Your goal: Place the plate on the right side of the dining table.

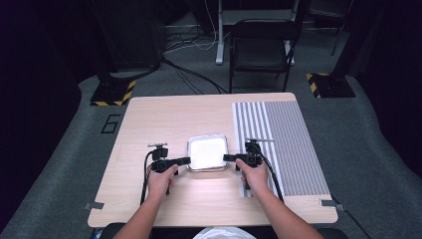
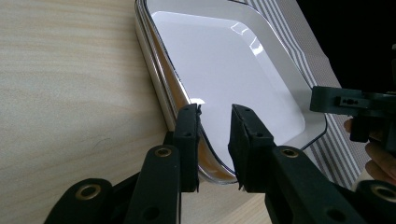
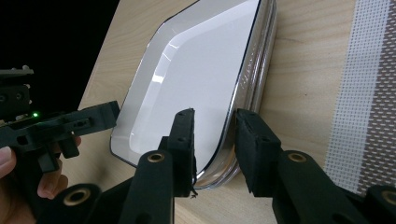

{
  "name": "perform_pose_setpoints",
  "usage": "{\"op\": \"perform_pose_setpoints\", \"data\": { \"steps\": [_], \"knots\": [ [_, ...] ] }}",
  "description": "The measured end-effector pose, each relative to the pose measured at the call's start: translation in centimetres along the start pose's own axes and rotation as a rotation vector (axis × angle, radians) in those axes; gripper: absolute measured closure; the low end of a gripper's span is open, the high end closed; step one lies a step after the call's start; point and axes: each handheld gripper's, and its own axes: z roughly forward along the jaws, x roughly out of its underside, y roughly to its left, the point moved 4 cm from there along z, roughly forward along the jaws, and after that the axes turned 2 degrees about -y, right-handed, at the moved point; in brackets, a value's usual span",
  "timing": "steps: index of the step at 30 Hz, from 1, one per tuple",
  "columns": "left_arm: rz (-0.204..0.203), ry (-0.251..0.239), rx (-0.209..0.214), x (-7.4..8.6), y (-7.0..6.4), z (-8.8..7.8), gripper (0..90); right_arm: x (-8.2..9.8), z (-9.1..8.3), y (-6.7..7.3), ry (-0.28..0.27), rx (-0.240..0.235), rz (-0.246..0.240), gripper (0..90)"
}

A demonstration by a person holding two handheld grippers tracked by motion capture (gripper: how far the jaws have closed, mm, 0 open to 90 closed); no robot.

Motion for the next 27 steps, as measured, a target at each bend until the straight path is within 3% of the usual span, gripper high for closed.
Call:
{"op": "perform_pose_setpoints", "data": {
  "steps": [17, 27],
  "knots": [
    [-0.013, -0.011, 0.002, 0.02, -0.32, 0.22, 72.8, 0.0, -0.1, -0.2, 0.001, 0.042, -0.027, 75.9],
    [0.003, -0.017, 0.005, 0.11, -0.94, -0.47, 73.0, 0.4, -0.35, -0.12, -0.004, 0.031, 0.004, 75.8]
  ]
}}
